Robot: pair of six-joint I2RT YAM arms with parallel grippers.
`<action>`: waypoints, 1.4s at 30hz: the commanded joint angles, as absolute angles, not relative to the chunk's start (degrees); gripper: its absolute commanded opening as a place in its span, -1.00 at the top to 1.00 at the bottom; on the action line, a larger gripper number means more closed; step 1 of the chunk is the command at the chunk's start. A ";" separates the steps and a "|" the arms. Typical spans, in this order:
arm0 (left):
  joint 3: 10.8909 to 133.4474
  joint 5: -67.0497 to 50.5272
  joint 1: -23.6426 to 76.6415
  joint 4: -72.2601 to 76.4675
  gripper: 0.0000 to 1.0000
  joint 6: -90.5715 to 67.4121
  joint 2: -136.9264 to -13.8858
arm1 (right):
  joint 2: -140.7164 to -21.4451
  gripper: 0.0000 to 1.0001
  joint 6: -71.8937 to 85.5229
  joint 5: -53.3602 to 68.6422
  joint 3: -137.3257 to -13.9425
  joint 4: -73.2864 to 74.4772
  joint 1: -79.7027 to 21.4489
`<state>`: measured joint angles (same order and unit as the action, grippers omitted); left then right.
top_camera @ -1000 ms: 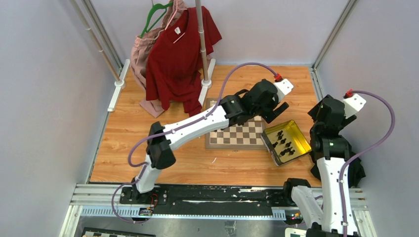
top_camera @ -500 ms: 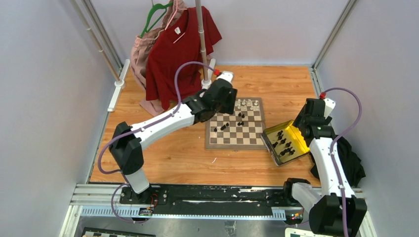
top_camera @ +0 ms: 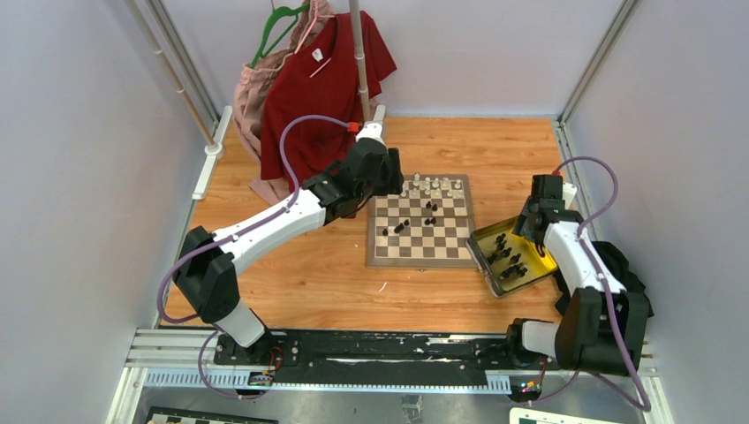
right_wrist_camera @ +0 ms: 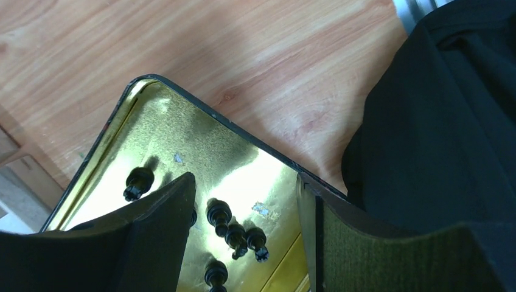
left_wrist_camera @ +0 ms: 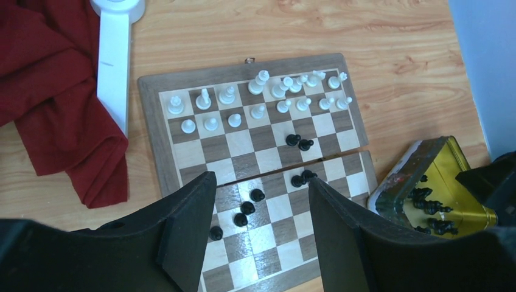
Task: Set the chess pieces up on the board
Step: Adjust the storage box at the center of the board.
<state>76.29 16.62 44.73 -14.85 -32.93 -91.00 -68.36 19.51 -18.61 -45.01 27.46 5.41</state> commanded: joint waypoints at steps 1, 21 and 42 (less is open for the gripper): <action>75.58 15.41 43.12 -11.99 -0.25 -33.68 -90.09 | -73.16 -0.32 19.14 -18.65 -46.75 25.82 6.24; 79.35 9.50 38.94 -11.32 -0.21 -33.75 -97.35 | -88.96 -0.33 16.27 -19.70 -60.01 25.66 8.87; 79.09 11.46 36.73 -12.57 -0.19 -32.13 -99.20 | -98.81 -0.36 21.16 -23.05 -67.67 23.14 10.86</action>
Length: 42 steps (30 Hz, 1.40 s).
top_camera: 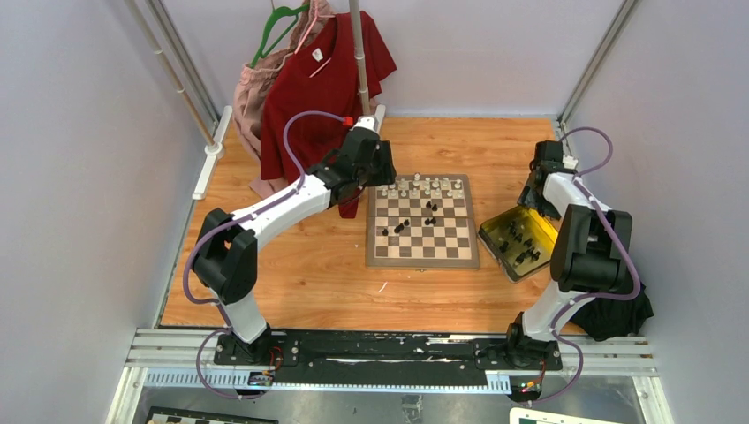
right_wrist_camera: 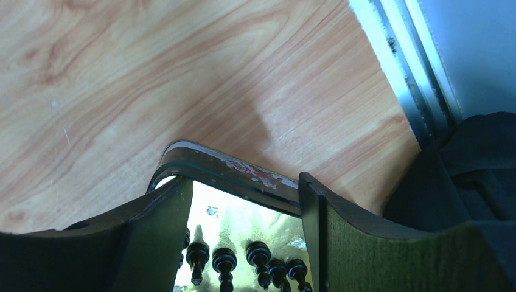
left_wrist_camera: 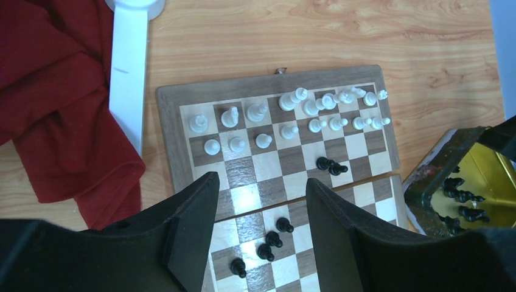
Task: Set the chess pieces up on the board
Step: Adjust the storage box at the center of the board.
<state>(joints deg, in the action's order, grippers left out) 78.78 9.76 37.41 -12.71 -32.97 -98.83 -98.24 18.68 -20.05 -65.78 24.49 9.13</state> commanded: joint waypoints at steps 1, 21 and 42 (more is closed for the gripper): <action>78.70 11.81 36.57 -12.61 -0.19 -32.04 -99.11 | -99.06 -0.37 21.51 -23.41 -67.72 22.78 11.12; 68.87 23.14 35.45 -12.28 -0.19 -31.84 -95.68 | -101.48 -0.36 30.77 -28.86 -68.19 19.00 13.52; 66.86 23.82 34.80 -13.79 -0.22 -32.65 -92.94 | -94.98 -0.58 24.84 -23.30 -69.99 16.73 11.73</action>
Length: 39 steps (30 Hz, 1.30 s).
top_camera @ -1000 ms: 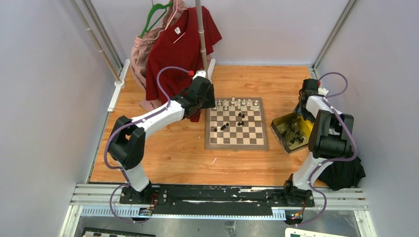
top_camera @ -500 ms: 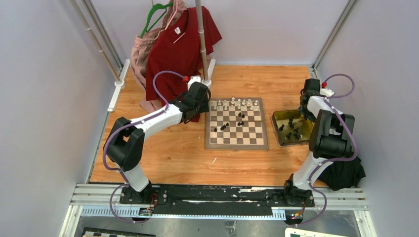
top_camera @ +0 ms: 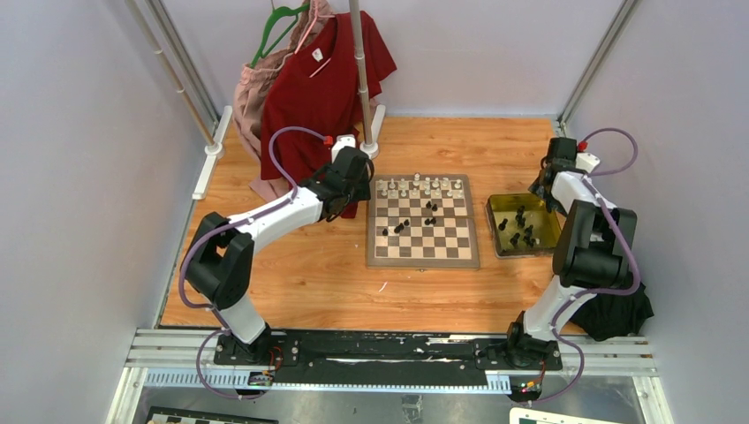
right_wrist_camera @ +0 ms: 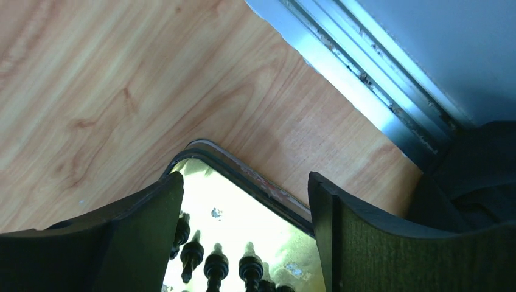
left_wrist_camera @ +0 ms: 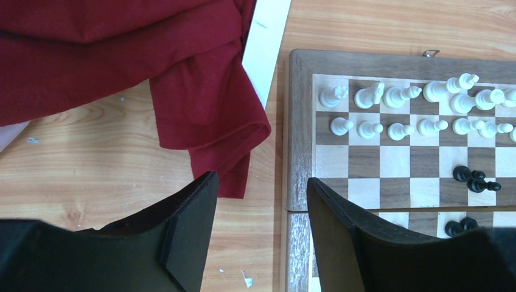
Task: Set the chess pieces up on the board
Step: Adjust the storage box at the center of the board, then pick up the chess piece from the chessboard.
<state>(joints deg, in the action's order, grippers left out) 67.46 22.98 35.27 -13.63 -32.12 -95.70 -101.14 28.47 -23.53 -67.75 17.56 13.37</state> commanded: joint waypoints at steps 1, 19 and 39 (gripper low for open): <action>66.77 23.55 34.79 -13.73 -0.24 -32.68 -92.65 | -93.85 -0.59 24.00 -23.64 -70.54 17.35 10.95; 56.34 24.18 34.81 -9.61 -0.60 -34.54 -81.65 | -76.93 -0.09 12.31 -8.63 -63.47 17.85 -13.04; 49.92 21.71 34.89 -3.52 -0.59 -35.01 -81.92 | -92.37 0.26 8.48 -4.48 -65.61 17.98 -27.32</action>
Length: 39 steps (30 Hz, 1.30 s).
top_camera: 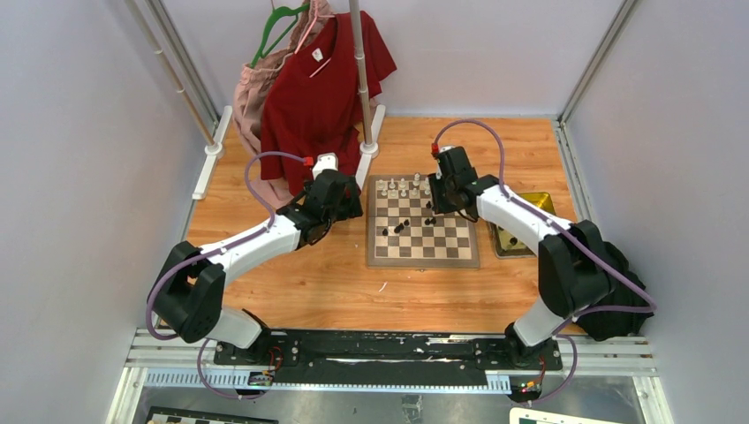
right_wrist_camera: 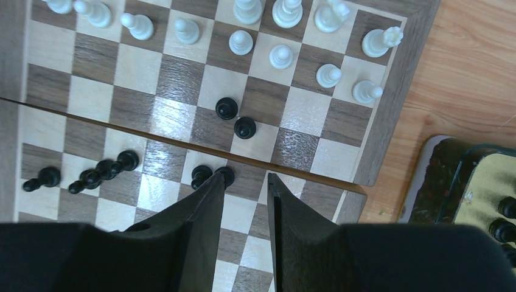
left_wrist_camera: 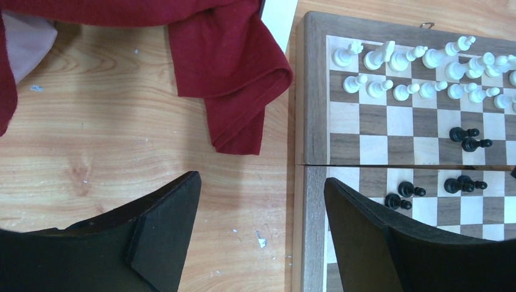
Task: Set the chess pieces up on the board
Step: Pick up the chess piece from the chessboard.
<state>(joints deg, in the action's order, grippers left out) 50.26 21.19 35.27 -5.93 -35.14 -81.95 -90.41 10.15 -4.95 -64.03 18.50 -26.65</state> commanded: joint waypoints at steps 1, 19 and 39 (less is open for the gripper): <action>49.92 21.79 34.85 -3.59 -0.59 -34.88 -81.88 | -93.04 0.26 8.33 -4.58 -65.84 17.83 -27.33; 50.40 20.39 34.86 -1.52 -0.57 -34.24 -83.52 | -101.22 0.26 6.56 -5.27 -70.46 16.24 -26.64; 50.84 20.10 34.89 -2.17 -0.54 -34.84 -83.89 | -99.21 0.91 7.07 -4.12 -68.26 16.32 -25.47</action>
